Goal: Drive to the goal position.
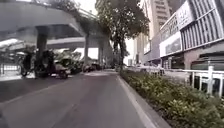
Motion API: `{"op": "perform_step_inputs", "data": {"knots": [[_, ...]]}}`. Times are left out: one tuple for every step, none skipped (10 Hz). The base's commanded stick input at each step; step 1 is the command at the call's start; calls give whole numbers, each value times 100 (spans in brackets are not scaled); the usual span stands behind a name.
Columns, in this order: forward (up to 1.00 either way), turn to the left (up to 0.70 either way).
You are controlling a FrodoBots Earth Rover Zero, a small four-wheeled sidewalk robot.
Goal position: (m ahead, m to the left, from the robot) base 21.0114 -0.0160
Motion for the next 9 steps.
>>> {"op": "perform_step_inputs", "data": {"knots": [[45, 0], [45, 0], [45, 0], [45, 0], [45, 0], [45, 0], [45, 0], [45, 0], [45, 0]]}}
